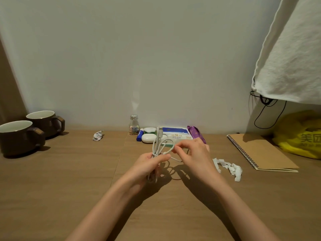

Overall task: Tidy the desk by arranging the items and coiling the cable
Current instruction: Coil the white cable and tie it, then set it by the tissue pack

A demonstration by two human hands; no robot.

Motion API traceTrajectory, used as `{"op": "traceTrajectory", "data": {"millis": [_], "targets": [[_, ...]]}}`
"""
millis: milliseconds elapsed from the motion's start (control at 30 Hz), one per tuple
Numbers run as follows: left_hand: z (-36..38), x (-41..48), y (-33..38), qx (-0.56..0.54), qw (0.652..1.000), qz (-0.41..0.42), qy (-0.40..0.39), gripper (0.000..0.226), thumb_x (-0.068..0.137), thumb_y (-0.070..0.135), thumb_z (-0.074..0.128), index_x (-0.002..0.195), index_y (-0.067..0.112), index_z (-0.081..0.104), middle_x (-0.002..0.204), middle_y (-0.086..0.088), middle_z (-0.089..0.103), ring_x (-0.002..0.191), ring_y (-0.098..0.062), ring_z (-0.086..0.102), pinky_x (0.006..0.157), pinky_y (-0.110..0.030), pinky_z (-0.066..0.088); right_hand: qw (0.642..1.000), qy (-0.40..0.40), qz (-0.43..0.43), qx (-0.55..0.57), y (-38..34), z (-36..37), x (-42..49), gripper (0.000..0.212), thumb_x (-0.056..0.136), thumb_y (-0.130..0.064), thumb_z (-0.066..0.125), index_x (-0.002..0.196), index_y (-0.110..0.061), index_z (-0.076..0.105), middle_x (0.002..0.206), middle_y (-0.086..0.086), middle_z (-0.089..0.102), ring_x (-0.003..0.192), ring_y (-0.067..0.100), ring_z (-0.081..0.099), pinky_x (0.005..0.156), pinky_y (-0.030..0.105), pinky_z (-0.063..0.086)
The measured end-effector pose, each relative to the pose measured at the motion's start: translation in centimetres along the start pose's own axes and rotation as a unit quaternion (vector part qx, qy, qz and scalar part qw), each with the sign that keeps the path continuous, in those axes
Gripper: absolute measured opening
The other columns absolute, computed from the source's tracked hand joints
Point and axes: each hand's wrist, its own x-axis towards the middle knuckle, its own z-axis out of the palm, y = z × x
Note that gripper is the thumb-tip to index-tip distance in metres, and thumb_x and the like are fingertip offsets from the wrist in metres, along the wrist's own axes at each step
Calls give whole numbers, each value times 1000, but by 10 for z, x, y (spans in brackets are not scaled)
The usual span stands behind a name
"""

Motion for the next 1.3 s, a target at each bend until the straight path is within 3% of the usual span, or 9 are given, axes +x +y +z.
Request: {"op": "traceTrajectory", "data": {"millis": [67,233,400,733,900,967,1067,1200,1300], "targets": [[2,0,0,-97,993,-29,-57,41,70,30,71,101,3,67,61,4,58,44,-3,42,43,-14,35,1000,11,-6,-1,1,1,0,19,93,-39,52,87,-33,69,87,-19,66,96,6,49,93,35,31],[4,-4,2,-267,953,-45,-136,21,82,14,62,95,-2,65,68,-3,62,41,-4,41,40,-12,39,1000,18,-5,-17,-1,4,-1,13,94,-35,52,88,-33,63,75,-16,63,86,5,53,93,37,37],[5,-7,1,-197,961,10,-194,6,89,7,55,94,4,59,62,3,53,42,-3,40,43,-12,38,999,12,29,31,4,1,-1,11,93,-27,56,84,-29,61,67,-9,64,68,4,62,77,38,55],[-5,-8,1,-106,961,30,-255,6,91,13,55,90,8,59,71,2,57,46,-1,40,47,-12,39,999,21,31,11,9,10,2,8,91,-20,60,86,-20,65,74,-6,65,68,8,61,68,30,54],[1,-3,2,-137,977,27,-163,19,90,22,54,87,5,62,55,4,50,44,-2,41,45,-14,38,991,-13,78,106,11,1,3,16,98,-24,49,90,-16,60,80,-3,65,73,5,61,63,19,50],[0,-2,4,-123,983,41,-131,21,94,22,48,96,3,59,55,5,58,44,-2,44,44,-12,38,961,-76,123,236,6,2,6,20,101,-21,39,92,-12,54,96,0,68,91,9,65,80,23,54],[-4,-2,6,-83,993,59,-64,24,96,24,46,105,4,57,64,4,60,45,-2,44,43,-14,36,846,-131,227,465,-6,3,8,22,100,-8,32,85,-5,47,100,17,71,96,31,69,90,42,54],[-5,-1,2,45,996,77,30,22,96,29,47,104,10,53,57,3,50,43,-4,43,41,-16,35,787,-263,262,493,-13,0,2,29,96,-9,28,104,7,51,104,22,70,89,35,69,82,46,58],[-8,0,2,39,995,74,51,25,94,31,51,110,12,48,58,3,50,44,-4,43,42,-17,36,735,-304,277,539,-11,-5,0,18,100,-13,31,95,-3,46,97,22,70,65,24,64,73,39,59]]}}
